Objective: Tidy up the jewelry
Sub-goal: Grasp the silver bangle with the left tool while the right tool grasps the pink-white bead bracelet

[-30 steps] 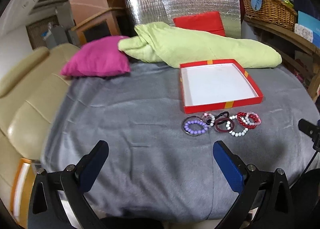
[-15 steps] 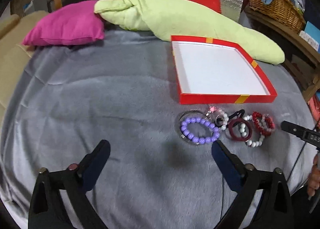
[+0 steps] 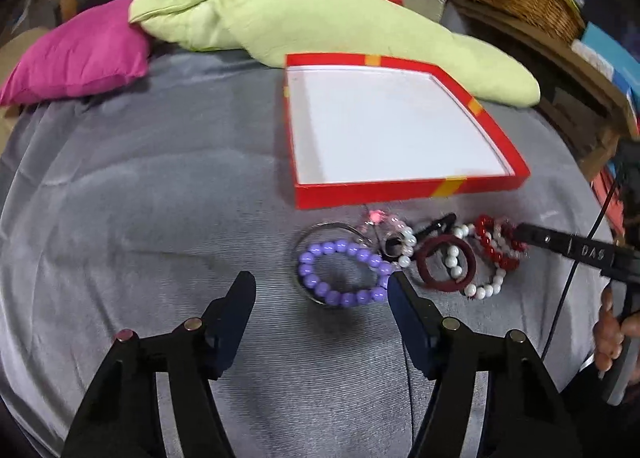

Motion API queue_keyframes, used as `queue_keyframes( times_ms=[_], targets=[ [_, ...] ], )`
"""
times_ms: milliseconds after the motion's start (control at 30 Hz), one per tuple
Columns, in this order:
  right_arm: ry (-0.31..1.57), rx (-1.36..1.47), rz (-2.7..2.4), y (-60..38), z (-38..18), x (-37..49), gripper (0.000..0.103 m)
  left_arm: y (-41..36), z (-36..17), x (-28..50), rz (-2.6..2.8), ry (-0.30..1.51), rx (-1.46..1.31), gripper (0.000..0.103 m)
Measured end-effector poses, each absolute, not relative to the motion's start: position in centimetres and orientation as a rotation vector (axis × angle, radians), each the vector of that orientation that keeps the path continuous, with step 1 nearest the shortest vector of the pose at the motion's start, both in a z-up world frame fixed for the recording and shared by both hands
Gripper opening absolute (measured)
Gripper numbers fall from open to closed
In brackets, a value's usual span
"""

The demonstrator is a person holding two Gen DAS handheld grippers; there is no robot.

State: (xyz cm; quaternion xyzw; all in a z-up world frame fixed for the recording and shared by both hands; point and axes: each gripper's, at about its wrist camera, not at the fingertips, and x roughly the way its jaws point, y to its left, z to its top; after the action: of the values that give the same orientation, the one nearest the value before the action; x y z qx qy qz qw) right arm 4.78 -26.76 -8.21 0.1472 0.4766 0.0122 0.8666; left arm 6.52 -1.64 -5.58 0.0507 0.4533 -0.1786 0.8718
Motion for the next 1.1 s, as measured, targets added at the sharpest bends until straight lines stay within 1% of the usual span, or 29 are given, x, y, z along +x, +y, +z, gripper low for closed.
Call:
queue_keyframes(
  times_ms=[167,233,300,333,367,400,433,467,500,533,800,867,900,933,967,1000,1033,1100],
  targets=[
    [0.973,0.349,0.051,-27.4,-7.9,4.0,0.008,-2.9,-6.4,6.9,-0.407,0.964,0.151,0.069],
    [0.959,0.371,0.054,-28.0,-7.6,3.5,0.008,-3.1,-6.7,7.1,-0.413,0.959,0.177,0.066],
    [0.943,0.392,0.050,-28.4,-7.3,3.3,0.008,-3.0,-7.0,7.2,-0.414,0.968,0.182,0.044],
    [0.936,0.395,0.045,-28.5,-7.2,3.2,0.008,-2.9,-7.1,7.2,-0.402,0.965,0.192,0.041],
    [0.927,0.403,0.042,-28.7,-7.1,3.0,0.008,-2.8,-7.1,7.1,-0.398,0.955,0.199,0.034],
    [0.919,0.412,0.040,-28.9,-6.9,2.9,0.008,-2.6,-7.0,7.1,-0.400,0.953,0.199,0.024],
    [0.908,0.421,0.034,-29.1,-6.8,2.8,0.008,-2.4,-7.0,7.1,-0.406,0.956,0.190,0.018],
    [0.901,0.428,0.030,-29.3,-6.7,2.7,0.008,-2.3,-7.0,7.0,-0.411,0.957,0.182,0.016],
    [0.895,0.437,0.027,-29.5,-6.6,2.6,0.008,-2.0,-7.0,6.9,-0.415,0.960,0.175,0.011],
    [0.888,0.447,0.023,-29.7,-6.5,2.5,0.008,-1.7,-7.1,6.9,-0.417,0.962,0.171,0.009],
    [0.861,0.497,0.004,-30.8,-6.0,2.1,0.008,0.8,-6.8,6.9,-0.397,0.948,0.112,0.008],
    [0.870,0.500,0.003,-30.7,-6.2,2.3,0.008,0.5,-6.4,6.8,-0.408,0.927,0.099,0.011],
    [0.876,0.498,0.002,-30.6,-6.3,2.3,0.008,0.2,-6.2,6.6,-0.419,0.916,0.102,0.015],
    [0.879,0.497,0.001,-30.5,-6.4,2.3,0.008,-0.2,-6.2,6.5,-0.429,0.906,0.109,0.026],
    [0.882,0.495,0.000,-30.5,-6.5,2.3,0.008,-0.7,-6.2,6.4,-0.436,0.898,0.123,0.034],
    [0.885,0.495,-0.001,-30.5,-6.6,2.3,0.008,-1.1,-6.2,6.3,-0.438,0.893,0.142,0.048],
    [0.886,0.496,-0.001,-30.5,-6.7,2.3,0.008,-1.6,-6.3,6.3,-0.436,0.886,0.160,0.052],
    [0.893,0.498,-0.002,-30.5,-6.8,2.4,0.008,-2.4,-6.6,6.4,-0.445,0.884,0.189,0.053]
  ],
)
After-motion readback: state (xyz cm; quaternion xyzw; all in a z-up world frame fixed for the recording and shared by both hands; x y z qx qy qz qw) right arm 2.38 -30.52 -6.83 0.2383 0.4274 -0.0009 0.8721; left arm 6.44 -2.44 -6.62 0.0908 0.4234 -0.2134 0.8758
